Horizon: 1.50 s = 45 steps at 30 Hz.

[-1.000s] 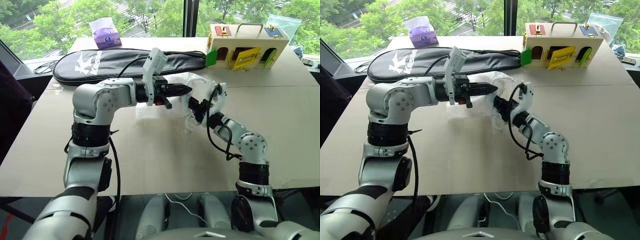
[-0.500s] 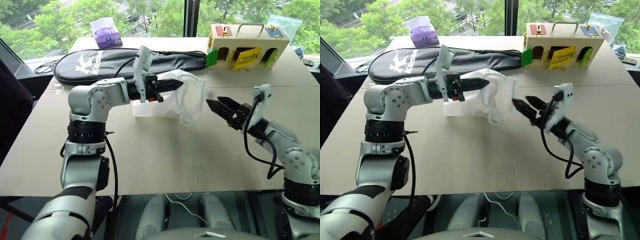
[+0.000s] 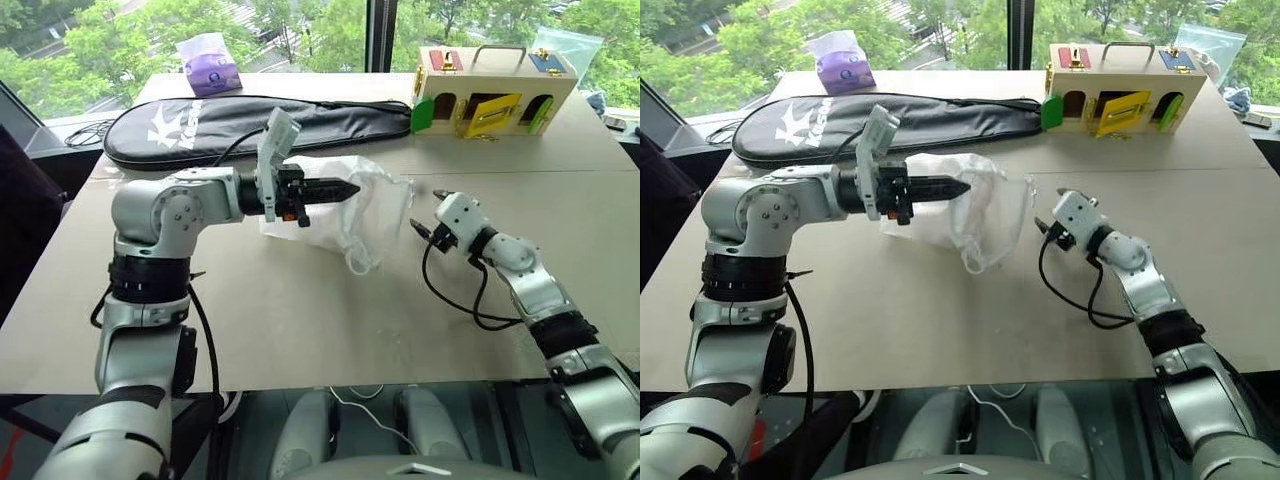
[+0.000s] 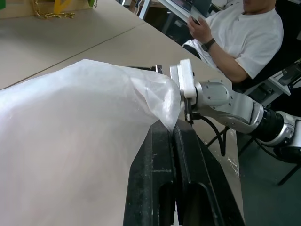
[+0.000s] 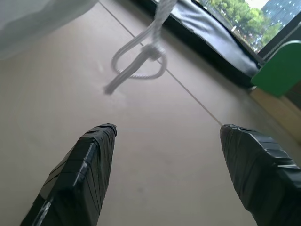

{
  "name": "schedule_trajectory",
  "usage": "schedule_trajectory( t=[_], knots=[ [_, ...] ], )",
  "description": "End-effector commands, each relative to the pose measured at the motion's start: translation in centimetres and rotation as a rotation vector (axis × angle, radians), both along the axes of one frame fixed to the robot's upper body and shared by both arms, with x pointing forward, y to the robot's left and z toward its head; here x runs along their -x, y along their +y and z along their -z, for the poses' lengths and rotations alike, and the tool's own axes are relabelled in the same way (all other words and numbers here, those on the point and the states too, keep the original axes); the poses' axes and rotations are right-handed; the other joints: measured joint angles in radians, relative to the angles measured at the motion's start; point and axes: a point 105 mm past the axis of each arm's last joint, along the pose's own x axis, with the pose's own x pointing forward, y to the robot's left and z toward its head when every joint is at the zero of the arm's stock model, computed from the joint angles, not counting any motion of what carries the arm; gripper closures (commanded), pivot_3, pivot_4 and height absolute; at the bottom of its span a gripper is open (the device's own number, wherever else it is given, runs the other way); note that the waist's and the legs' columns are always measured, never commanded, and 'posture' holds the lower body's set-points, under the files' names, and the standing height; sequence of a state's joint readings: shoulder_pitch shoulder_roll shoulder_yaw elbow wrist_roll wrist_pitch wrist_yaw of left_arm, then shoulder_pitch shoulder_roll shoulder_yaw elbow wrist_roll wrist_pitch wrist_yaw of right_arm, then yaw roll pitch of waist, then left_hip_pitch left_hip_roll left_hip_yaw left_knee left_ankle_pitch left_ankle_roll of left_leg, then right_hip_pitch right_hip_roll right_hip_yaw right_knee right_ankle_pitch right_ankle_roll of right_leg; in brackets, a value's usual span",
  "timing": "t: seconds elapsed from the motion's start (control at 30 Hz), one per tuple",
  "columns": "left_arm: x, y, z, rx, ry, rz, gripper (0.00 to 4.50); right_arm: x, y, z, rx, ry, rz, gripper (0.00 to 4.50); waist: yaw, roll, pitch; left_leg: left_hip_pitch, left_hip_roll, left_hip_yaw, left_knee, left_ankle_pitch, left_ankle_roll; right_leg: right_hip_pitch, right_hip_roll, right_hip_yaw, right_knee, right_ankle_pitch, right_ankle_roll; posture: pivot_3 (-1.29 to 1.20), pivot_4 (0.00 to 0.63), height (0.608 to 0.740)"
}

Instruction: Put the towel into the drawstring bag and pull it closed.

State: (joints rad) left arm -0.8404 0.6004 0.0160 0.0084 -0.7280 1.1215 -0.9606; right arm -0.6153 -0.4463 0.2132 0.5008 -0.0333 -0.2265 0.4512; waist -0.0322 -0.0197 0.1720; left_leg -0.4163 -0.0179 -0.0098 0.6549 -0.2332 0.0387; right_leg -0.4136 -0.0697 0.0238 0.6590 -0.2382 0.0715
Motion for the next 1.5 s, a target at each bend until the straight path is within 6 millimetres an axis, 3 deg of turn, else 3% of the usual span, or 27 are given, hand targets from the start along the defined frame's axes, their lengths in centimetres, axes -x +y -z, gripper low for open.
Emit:
schedule_trajectory(
  t=[0.03,0.37,0.5,0.57,0.67,0.87,1.13,1.5],
  knots=[
    [0.5,-0.2,-0.7,-0.013,-0.043,0.025,4.5,0.4,0.6,-2.6,-0.045,-0.119,-0.071,0.75,0.002,0.0,0.0,0.0,0.0,0.0,0.0,0.0,0.0,0.0,0.0,0.0,-0.001,0.0,0.0,0.0,0.15,0.74],
    [0.2,-0.1,-0.1,-0.033,-0.036,0.017,4.5,2.0,2.7,-3.8,-0.021,-0.21,-0.187,0.75,-0.008,0.0,0.001,0.0,0.0,0.0,0.0,0.0,0.0,0.0,0.0,0.0,0.0,0.0,0.0,0.0,0.15,0.74],
    [0.1,0.0,-0.1,-0.033,-0.036,0.018,4.5,2.0,2.4,-3.5,-0.004,-0.215,-0.179,1.97,-0.007,0.0,0.001,0.0,0.0,0.0,0.0,0.0,0.0,0.0,0.0,0.0,0.0,0.0,0.0,0.0,0.15,0.74],
    [0.2,0.0,-0.1,-0.033,-0.036,0.02,4.5,1.9,2.2,-3.3,0.004,-0.211,-0.17,3.1,-0.007,0.0,0.001,0.0,0.0,0.0,0.0,0.0,0.0,0.0,0.0,0.0,0.0,0.0,0.0,0.0,0.15,0.74],
    [0.3,0.1,-0.1,-0.034,-0.035,0.021,4.5,1.8,2.2,-3.1,0.015,-0.212,-0.167,4.41,-0.007,0.0,0.001,0.0,0.0,0.0,0.0,0.0,0.0,0.0,0.0,0.0,0.001,0.0,0.0,0.0,0.15,0.74],
    [0.3,0.3,-0.2,-0.036,-0.035,0.021,4.5,1.5,1.8,-3.3,-0.026,-0.219,-0.122,4.41,-0.007,0.0,0.001,0.0,0.0,0.0,0.0,0.0,0.0,0.0,0.0,0.0,0.001,0.0,0.0,0.0,0.15,0.74],
    [0.2,0.5,-0.1,-0.038,-0.038,0.008,4.5,1.5,-0.9,-2.9,-0.098,-0.194,-0.009,4.41,-0.007,0.0,0.001,0.0,0.0,0.0,0.0,0.0,0.0,0.0,0.0,0.0,0.001,0.0,0.0,0.0,0.15,0.74],
    [-0.7,0.2,0.1,-0.043,-0.046,-0.024,4.5,2.7,-2.5,-3.0,-0.178,-0.164,0.076,4.41,-0.006,0.0,0.001,0.001,0.0,0.0,0.0,0.0,0.0,0.0,0.0,0.0,0.002,0.0,0.0,0.0,0.15,0.74]
  ],
)
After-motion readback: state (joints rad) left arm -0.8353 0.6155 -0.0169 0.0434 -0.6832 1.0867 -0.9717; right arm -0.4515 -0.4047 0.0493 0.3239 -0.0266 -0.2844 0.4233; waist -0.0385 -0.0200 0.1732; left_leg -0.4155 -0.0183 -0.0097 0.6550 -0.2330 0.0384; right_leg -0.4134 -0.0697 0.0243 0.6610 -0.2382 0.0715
